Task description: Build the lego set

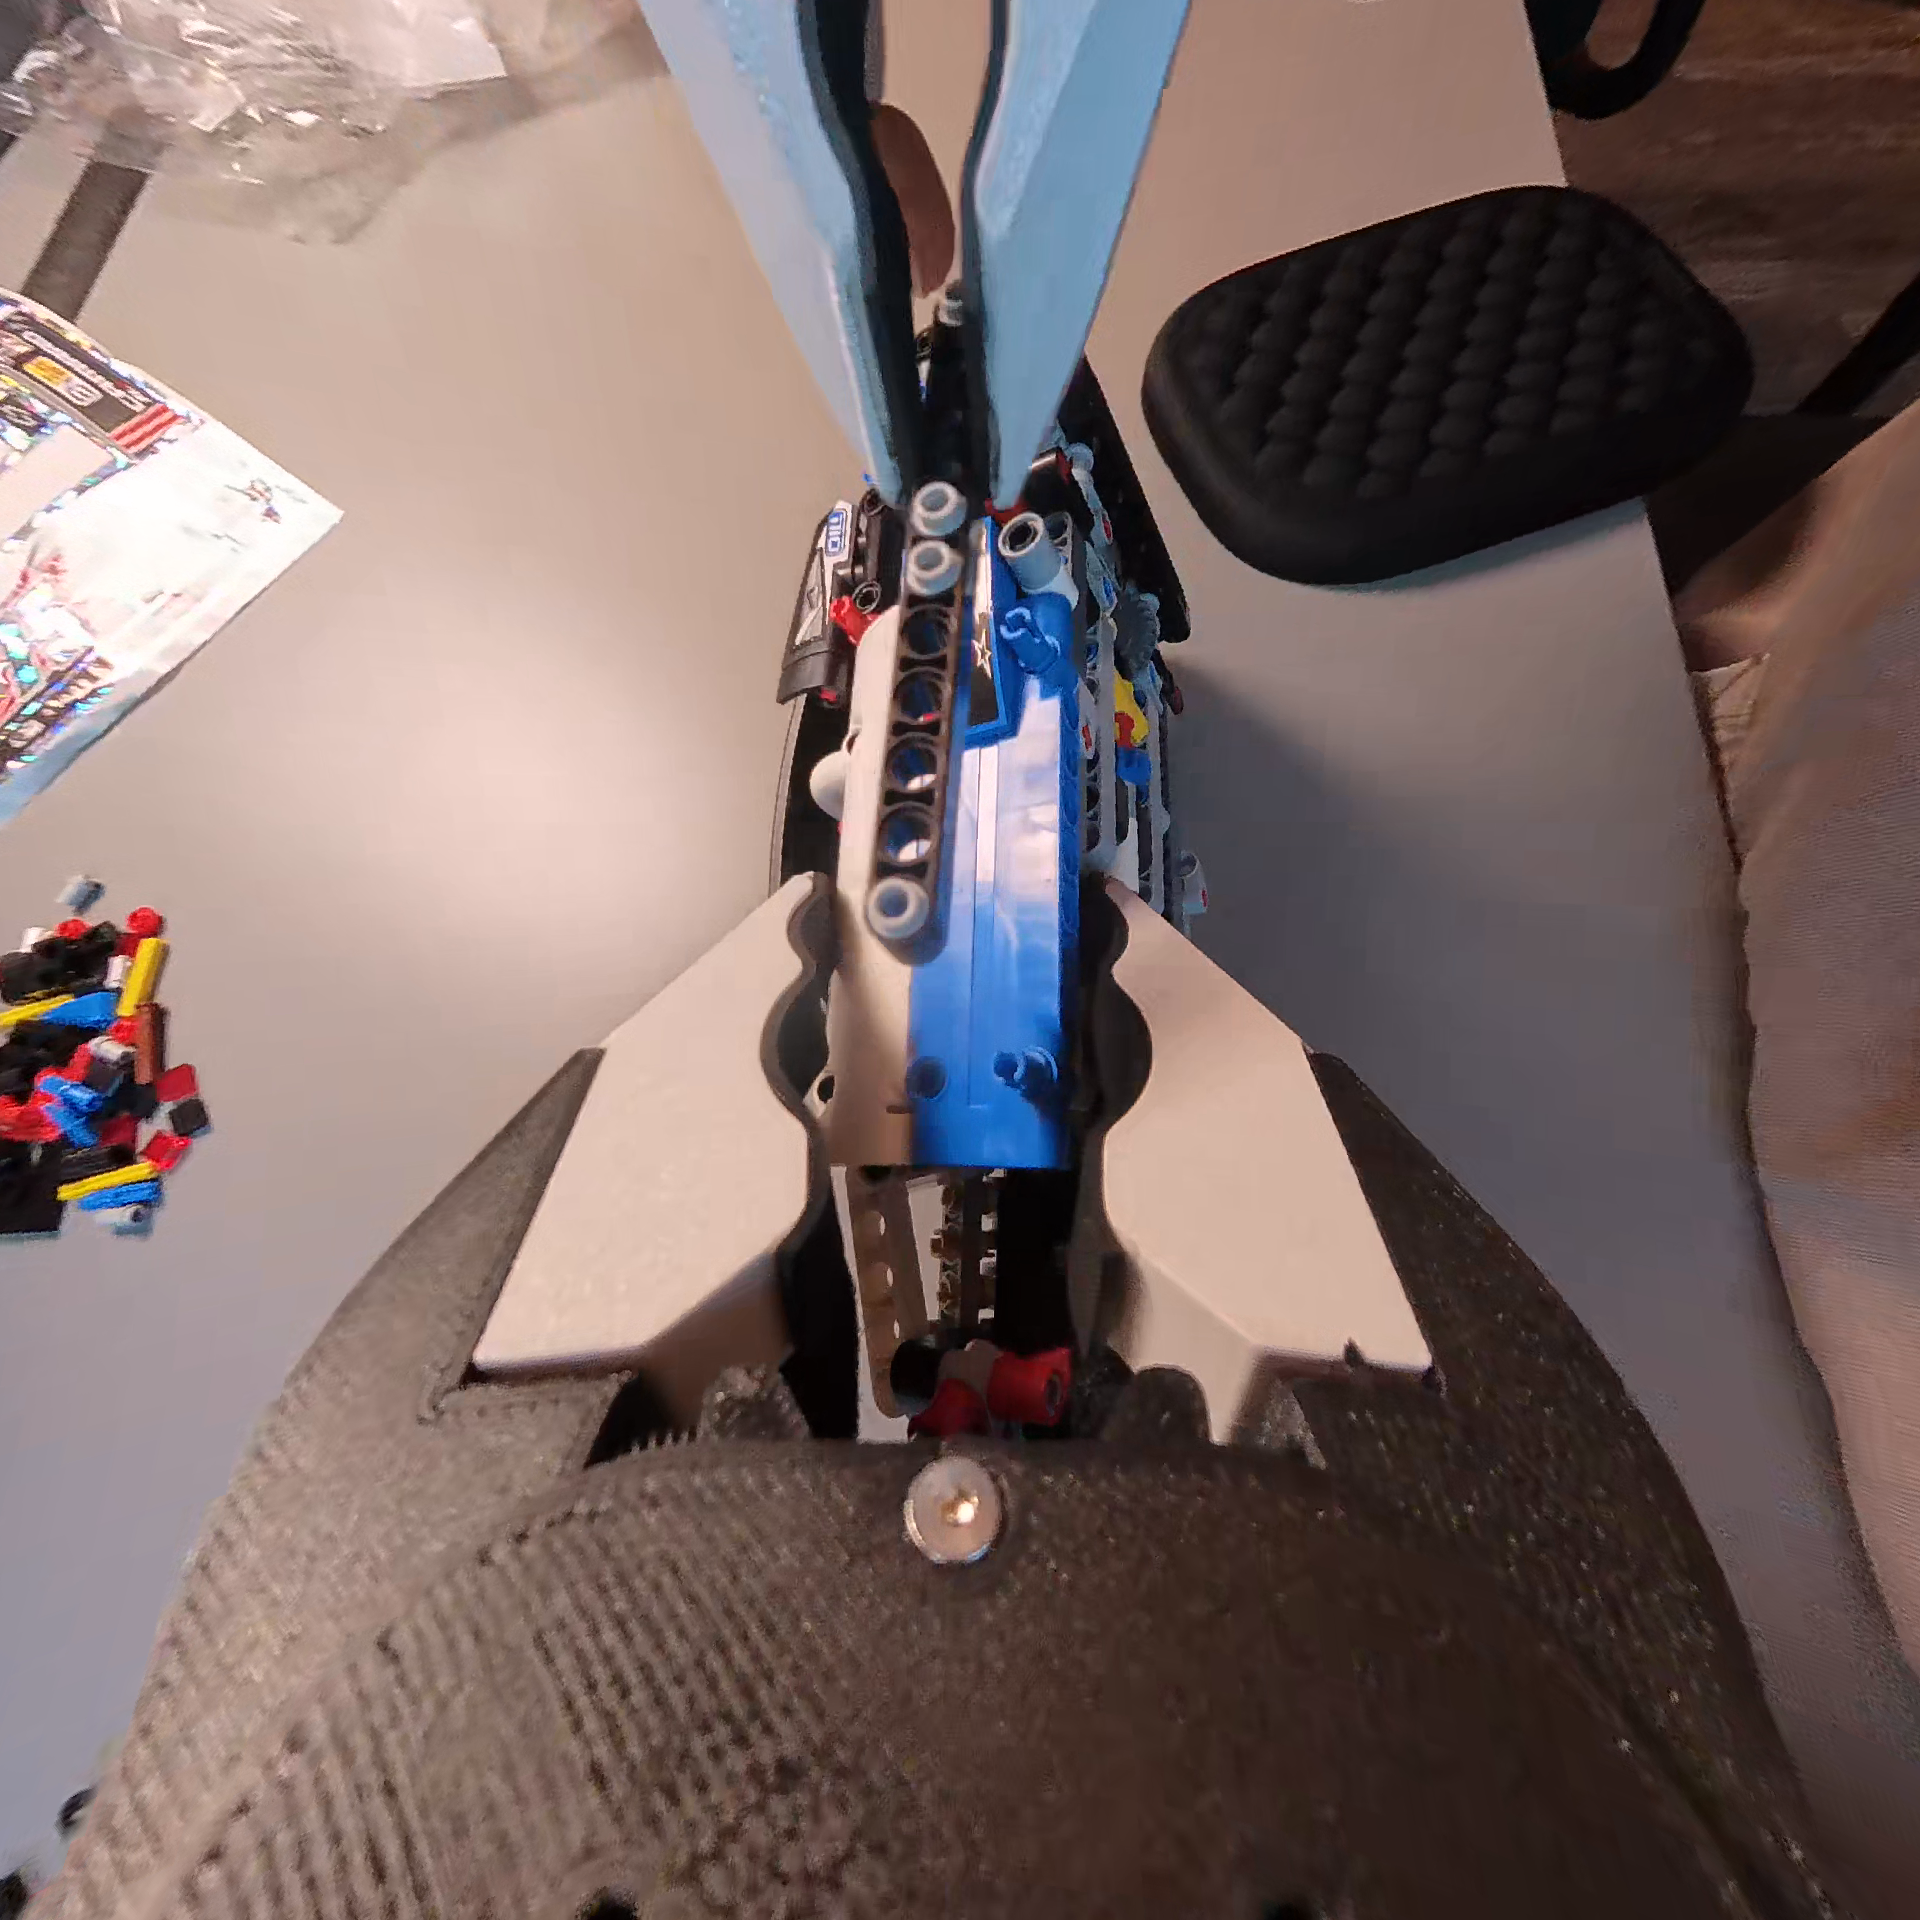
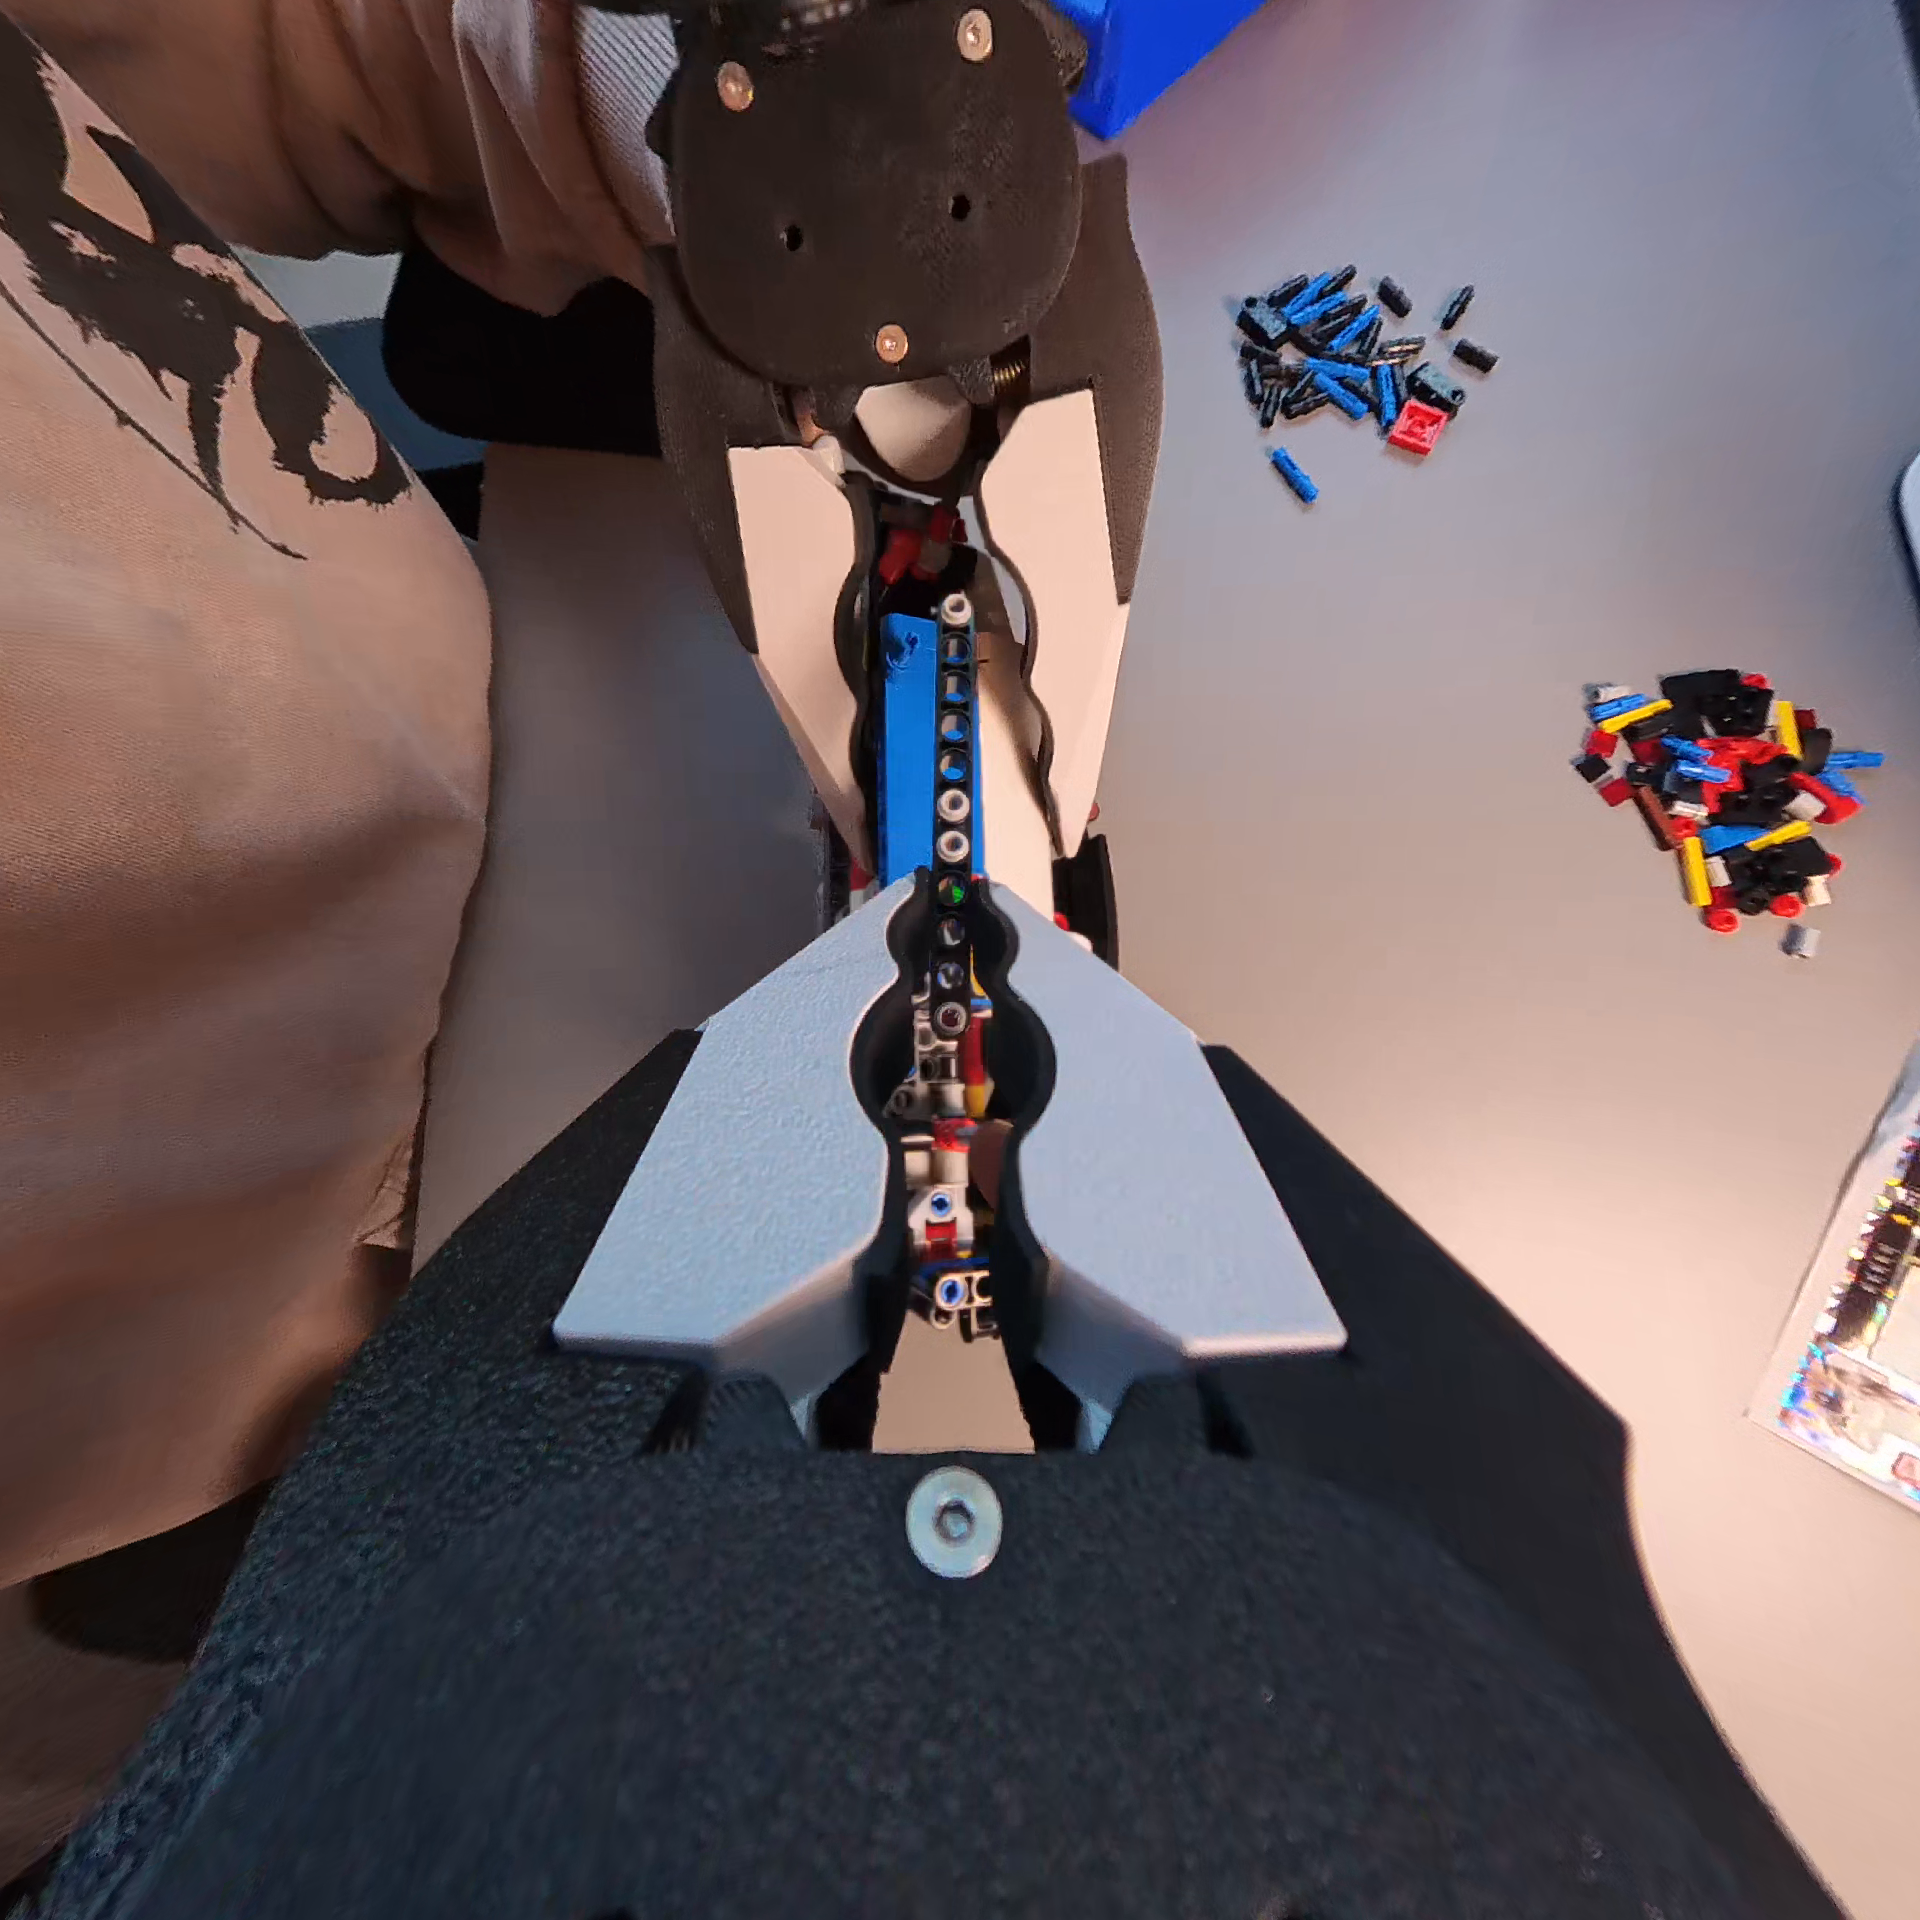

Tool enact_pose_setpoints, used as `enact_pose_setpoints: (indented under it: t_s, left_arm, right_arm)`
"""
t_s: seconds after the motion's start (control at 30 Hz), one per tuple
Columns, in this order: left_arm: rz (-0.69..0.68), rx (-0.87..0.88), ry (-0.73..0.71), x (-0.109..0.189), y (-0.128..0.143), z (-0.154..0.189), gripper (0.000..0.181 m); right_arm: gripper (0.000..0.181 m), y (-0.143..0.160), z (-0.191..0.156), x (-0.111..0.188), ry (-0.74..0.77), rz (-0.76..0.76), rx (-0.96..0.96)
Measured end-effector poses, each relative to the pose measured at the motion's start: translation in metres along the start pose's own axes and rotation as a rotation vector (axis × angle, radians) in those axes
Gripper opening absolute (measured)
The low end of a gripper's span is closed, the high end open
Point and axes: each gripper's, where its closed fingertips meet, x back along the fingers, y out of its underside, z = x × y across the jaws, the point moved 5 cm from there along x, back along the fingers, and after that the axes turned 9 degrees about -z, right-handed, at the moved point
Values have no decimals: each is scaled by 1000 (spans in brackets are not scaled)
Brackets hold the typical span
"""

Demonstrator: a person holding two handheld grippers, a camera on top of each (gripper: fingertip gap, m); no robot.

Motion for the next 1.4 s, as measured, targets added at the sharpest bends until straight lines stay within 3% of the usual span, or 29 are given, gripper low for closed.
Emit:
enact_pose_setpoints:
  t_s: [0.27, 0.4, 0.67, 0.87, 1.1, 1.4]
  left_arm:
    - [-13, -192, -347, 11, -4, -6, 46]
    - [49, -231, -412, 12, -2, 4, 47]
    - [63, -116, -329, 25, 13, 7, 50]
    - [126, 22, -295, 34, 29, -1, 26]
    - [177, 47, -233, 34, 28, -2, 29]
    - [223, 47, -200, 45, 21, 3, 47]
  right_arm:
    - [4, 8, -17, -13, 238, 33, 93]
    - [4, 11, -28, -16, 251, 59, 104]
    - [4, 11, -35, -24, 271, 24, 135]
    - [4, 11, -40, -33, 246, 20, 136]
    - [4, 0, -32, -32, 211, 59, 116]
    - [4, -28, 10, -19, -72, -29, 145]
